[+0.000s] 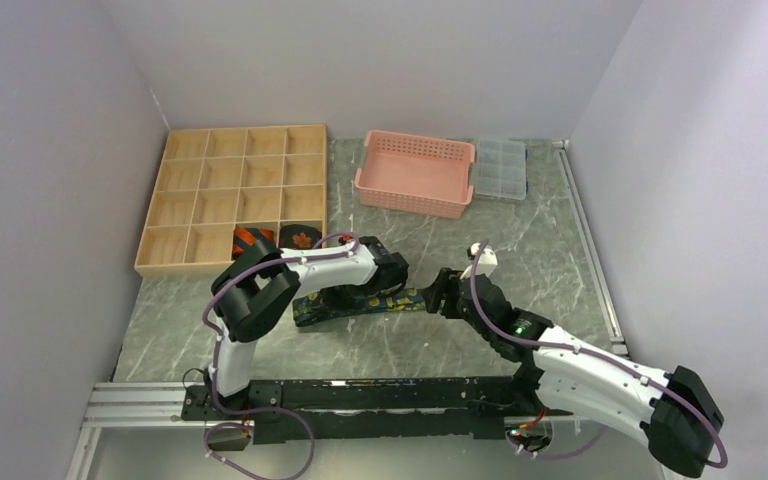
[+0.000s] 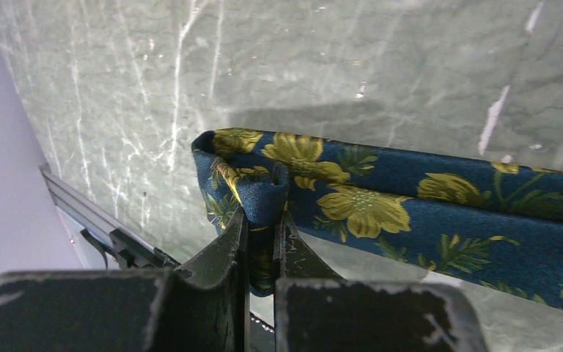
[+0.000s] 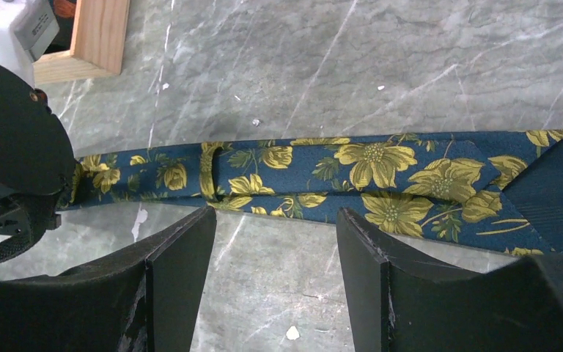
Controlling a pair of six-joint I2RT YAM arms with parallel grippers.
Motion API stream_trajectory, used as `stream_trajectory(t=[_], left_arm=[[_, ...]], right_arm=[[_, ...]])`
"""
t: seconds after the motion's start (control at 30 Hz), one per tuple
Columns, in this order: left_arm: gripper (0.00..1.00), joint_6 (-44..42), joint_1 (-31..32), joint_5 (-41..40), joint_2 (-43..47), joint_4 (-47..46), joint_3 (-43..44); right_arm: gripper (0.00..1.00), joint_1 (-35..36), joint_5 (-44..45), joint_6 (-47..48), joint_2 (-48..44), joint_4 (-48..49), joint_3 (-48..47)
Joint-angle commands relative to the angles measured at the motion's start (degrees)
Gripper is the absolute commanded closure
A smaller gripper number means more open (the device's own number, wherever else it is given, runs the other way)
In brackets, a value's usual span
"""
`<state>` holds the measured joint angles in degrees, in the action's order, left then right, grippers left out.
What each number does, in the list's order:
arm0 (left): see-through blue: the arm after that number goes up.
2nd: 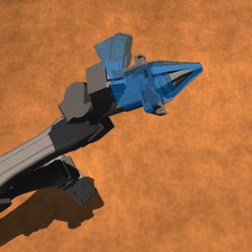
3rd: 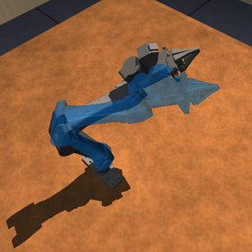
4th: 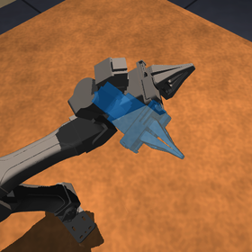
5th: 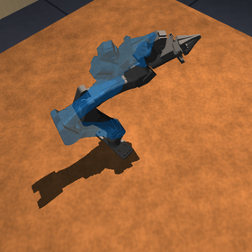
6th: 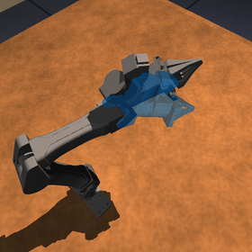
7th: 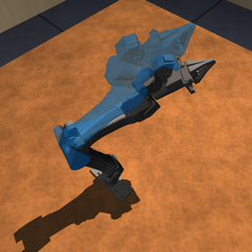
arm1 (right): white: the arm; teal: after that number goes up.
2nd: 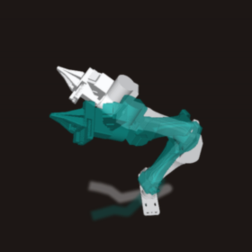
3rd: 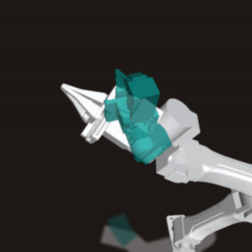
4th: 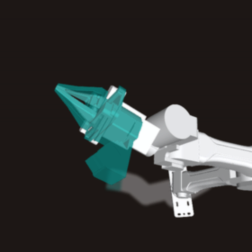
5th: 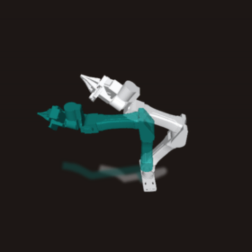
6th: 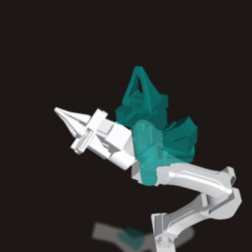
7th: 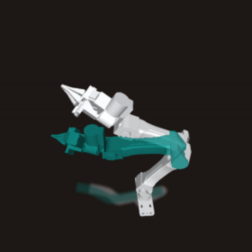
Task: Roll the ties
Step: Roll the tie at the center of the board.
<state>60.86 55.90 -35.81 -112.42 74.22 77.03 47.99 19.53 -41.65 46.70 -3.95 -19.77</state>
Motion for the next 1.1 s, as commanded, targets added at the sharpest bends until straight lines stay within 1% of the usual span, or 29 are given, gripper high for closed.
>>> stream_trajectory(t=[0.0, 0.03, 0.13, 0.17, 0.43, 0.53, 0.63, 0.73, 0.87, 0.9, 0.97, 1.07], left_arm=[[0.94, -2.9, 0.8, 3.9, -0.6, -5.6, 1.2], [0.90, -3.3, 0.9, 4.4, -0.4, -6.5, 0.9], [0.70, -4.6, 1.1, 6.0, 1.2, -9.4, -0.5], [0.65, -5.1, 1.1, 6.5, 1.8, -10.4, -1.0], [0.48, -6.8, 1.1, 10.2, 6.9, -17.0, -5.3], [0.44, -6.5, 1.1, 10.2, 11.0, -18.1, -7.2], [0.38, -6.2, 1.1, 10.4, 17.1, -19.6, -9.5], [0.35, -6.2, 1.1, 10.8, 25.0, -22.5, -13.1], [0.29, -4.5, 0.0, 10.1, 40.0, -28.6, -22.7], [0.27, -3.8, -0.9, 9.9, 44.4, -30.0, -26.5], [0.26, -2.3, -3.6, 10.9, 54.6, -36.1, -34.7], [0.25, -0.9, -9.4, 14.9, 72.8, -45.8, -48.7]], right_arm=[[0.34, 0.2, 1.7, -0.4, -1.3, -0.2, 0.7], [0.34, 0.2, 1.7, -0.4, -1.3, -0.3, 0.8], [0.34, 0.1, 1.6, -0.3, -1.1, -0.4, 0.5], [0.34, 0.1, 1.6, -0.3, -1.0, -0.5, 0.4], [0.33, 0.1, 1.0, -0.2, -0.1, -0.8, -0.2], [0.33, 0.2, 0.5, 1.0, 0.0, -1.6, -1.0], [0.29, 0.1, -1.5, 3.0, 0.0, -2.0, -2.2], [0.27, 0.1, -7.4, 6.0, 0.7, -0.6, -3.7], [0.23, 0.1, -17.5, 6.1, 5.1, 2.5, -7.3], [0.22, 0.0, -20.3, 5.5, 6.9, 3.5, -8.3], [0.21, 0.1, -26.1, 3.8, 11.7, 6.9, -10.7], [0.22, 0.3, -32.9, 0.1, 20.4, 13.0, -13.7]])
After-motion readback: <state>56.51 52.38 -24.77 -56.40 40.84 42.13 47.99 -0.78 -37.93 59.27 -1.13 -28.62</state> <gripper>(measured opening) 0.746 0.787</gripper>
